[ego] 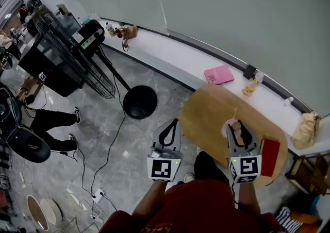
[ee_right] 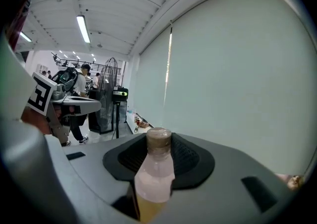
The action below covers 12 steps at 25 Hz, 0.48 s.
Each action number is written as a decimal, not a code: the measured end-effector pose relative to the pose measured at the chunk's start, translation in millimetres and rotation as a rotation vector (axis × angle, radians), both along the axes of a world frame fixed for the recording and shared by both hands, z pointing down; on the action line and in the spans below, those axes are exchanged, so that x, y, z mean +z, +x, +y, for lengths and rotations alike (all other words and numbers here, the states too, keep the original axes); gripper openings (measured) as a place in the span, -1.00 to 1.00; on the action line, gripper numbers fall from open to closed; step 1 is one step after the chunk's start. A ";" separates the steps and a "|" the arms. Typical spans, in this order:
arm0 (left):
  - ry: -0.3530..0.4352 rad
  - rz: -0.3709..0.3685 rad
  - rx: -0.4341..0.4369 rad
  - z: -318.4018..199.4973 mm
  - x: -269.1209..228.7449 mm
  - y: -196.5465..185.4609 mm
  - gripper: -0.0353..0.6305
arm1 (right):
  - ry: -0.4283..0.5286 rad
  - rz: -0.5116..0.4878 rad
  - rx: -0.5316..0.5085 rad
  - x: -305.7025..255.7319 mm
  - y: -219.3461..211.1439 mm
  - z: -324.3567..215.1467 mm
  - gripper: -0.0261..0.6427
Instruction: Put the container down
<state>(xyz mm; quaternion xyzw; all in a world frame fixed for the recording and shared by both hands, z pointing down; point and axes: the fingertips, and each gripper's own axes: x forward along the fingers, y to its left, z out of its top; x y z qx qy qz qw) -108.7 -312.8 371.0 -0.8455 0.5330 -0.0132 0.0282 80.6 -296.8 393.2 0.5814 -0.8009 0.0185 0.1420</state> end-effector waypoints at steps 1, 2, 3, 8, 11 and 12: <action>0.004 -0.003 -0.001 -10.6 0.8 2.5 -0.88 | -0.007 -0.001 -0.003 3.3 2.1 -10.9 -0.50; 0.004 -0.007 -0.001 -20.8 2.7 5.6 -0.88 | -0.015 -0.003 -0.006 7.0 4.4 -21.7 -0.50; 0.001 -0.011 0.001 -30.4 5.7 9.3 -0.88 | -0.024 -0.005 -0.008 11.4 7.1 -32.2 -0.50; -0.054 -0.022 0.014 -72.3 30.1 22.6 -0.88 | -0.093 -0.009 -0.018 44.1 13.9 -78.1 -0.50; -0.096 -0.023 0.021 -92.9 44.9 30.6 -0.88 | -0.149 -0.007 -0.024 69.7 16.6 -99.7 -0.50; -0.107 -0.032 0.026 -99.4 50.5 34.8 -0.88 | -0.169 -0.009 -0.027 80.1 18.4 -106.5 -0.50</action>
